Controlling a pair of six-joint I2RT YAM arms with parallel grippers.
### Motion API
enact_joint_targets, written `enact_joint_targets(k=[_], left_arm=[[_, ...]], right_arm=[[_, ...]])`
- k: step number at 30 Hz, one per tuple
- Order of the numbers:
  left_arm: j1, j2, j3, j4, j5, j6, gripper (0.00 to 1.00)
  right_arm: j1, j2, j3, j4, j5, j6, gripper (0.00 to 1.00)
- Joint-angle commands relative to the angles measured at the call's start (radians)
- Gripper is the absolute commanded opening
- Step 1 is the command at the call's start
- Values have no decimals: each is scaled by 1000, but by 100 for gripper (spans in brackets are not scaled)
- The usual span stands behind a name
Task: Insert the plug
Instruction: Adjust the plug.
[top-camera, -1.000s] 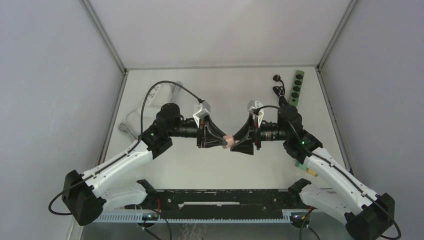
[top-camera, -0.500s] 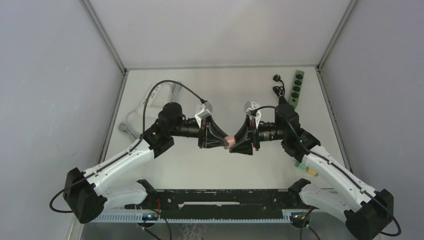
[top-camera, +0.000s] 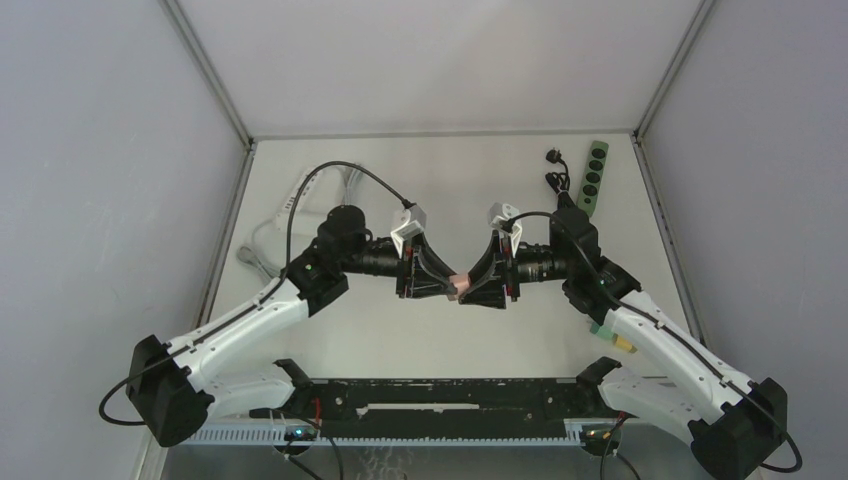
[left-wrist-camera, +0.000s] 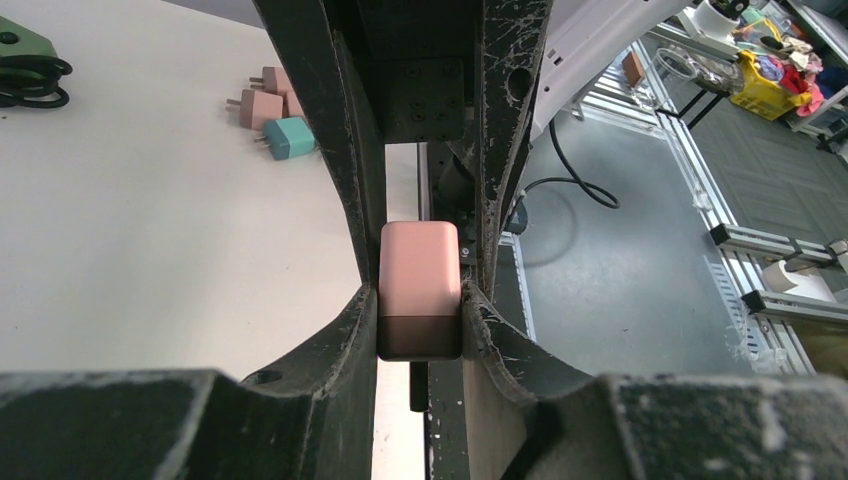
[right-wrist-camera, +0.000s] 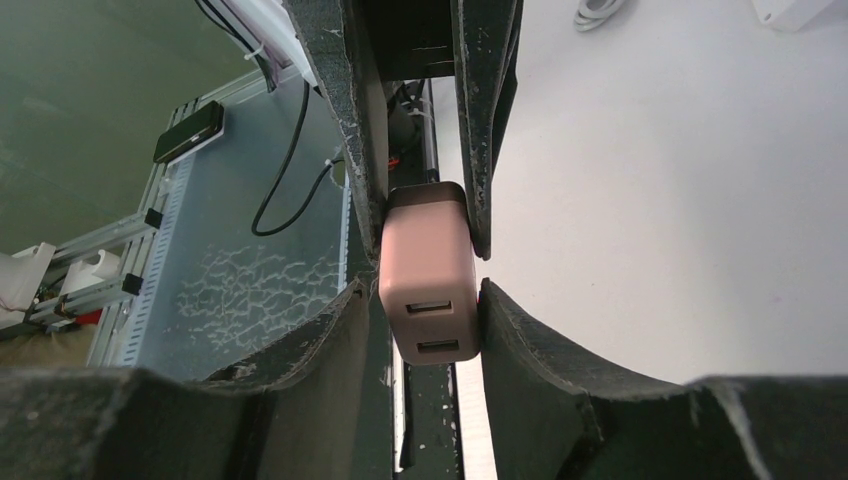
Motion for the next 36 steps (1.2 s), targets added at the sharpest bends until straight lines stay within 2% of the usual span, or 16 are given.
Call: enact_joint_targets(k=[1, 12, 17, 20, 22, 24, 26, 27, 30, 33, 36], left_arm=[[-7, -3, 60, 15, 12, 17, 0], [-11, 29, 75, -17, 18, 17, 0], [-11, 26, 77, -17, 11, 14, 0], [-11, 12, 75, -28, -11, 19, 6], [-11, 2, 75, -47, -38, 30, 13], [-11, -10, 75, -69, -86, 38, 29], [-10, -30, 71, -86, -137, 44, 35], [-10, -39, 70, -96, -175, 43, 43], [-7, -80, 50, -114, -312, 26, 53], [-2, -147, 16, -138, -546, -19, 72], [10, -229, -30, -163, -737, -79, 84]], right_arm=[[12, -11, 48, 42, -21, -17, 51], [21, -6, 45, 54, -26, -11, 43], [31, 2, 45, 59, -26, -14, 31], [32, 2, 45, 52, -29, -19, 20], [33, -2, 46, 41, -27, -25, 11], [32, -7, 45, 30, -21, -32, 5], [33, -14, 43, 21, -15, -36, 0], [31, -18, 40, 20, -11, -37, 0], [28, -29, 29, 18, 6, -36, 0], [22, -37, 29, -6, 30, -42, 0], [19, -41, 27, -22, 53, -50, 0]])
